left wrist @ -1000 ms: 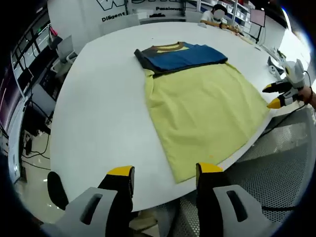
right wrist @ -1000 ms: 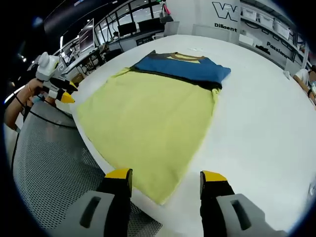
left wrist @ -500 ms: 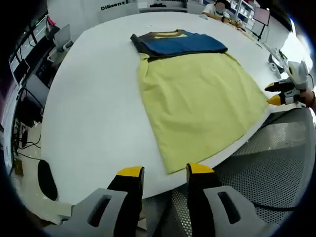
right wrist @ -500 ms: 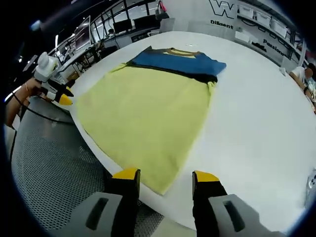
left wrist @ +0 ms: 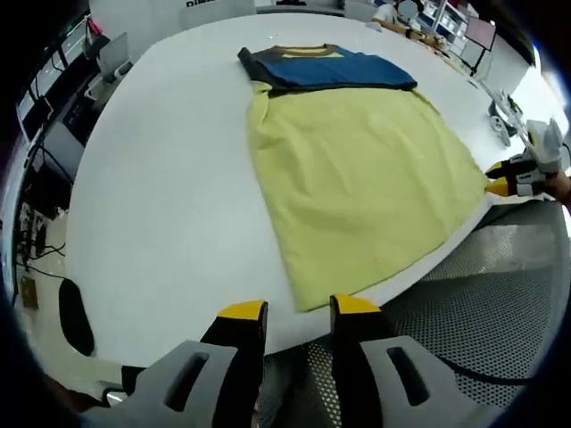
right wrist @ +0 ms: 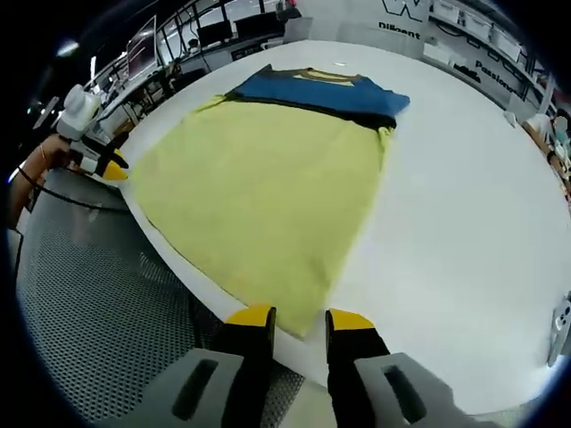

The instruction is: Fold the garment on the visible template until the final outline fits inside the template.

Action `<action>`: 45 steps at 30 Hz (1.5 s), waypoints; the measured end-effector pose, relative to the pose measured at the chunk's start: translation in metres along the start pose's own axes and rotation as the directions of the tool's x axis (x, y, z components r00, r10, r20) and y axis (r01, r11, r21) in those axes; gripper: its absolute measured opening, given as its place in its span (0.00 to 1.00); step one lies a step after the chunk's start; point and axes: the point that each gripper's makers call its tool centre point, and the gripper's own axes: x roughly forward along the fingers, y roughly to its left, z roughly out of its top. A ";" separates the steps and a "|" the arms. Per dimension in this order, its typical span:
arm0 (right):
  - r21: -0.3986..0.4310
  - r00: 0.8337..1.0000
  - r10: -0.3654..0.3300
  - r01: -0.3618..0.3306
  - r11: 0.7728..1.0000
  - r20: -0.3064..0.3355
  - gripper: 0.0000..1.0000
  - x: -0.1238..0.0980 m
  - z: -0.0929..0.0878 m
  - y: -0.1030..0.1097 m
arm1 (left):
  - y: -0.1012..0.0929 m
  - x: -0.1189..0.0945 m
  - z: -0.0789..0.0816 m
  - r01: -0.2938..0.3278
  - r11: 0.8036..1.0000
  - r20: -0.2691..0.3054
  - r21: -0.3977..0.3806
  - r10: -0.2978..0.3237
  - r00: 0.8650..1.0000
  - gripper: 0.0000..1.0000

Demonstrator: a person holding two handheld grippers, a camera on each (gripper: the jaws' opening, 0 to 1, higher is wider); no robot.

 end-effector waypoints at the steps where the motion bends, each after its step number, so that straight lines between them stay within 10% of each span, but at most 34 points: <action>1: 0.000 1.000 -0.002 0.002 1.000 -0.005 0.16 0.000 -0.001 -0.001 | 0.000 0.000 0.000 0.005 1.000 -0.003 -0.006 -0.005 1.000 0.29; 27: 0.015 1.000 -0.015 0.015 1.000 -0.003 0.00 0.004 0.000 -0.003 | -0.010 0.013 0.000 0.078 0.992 -0.030 -0.103 -0.081 0.996 0.06; 45: -0.071 0.994 0.069 -0.076 0.995 -0.090 0.00 -0.019 -0.004 0.009 | -0.017 -0.010 -0.008 0.082 0.996 -0.080 -0.029 -0.084 0.993 0.06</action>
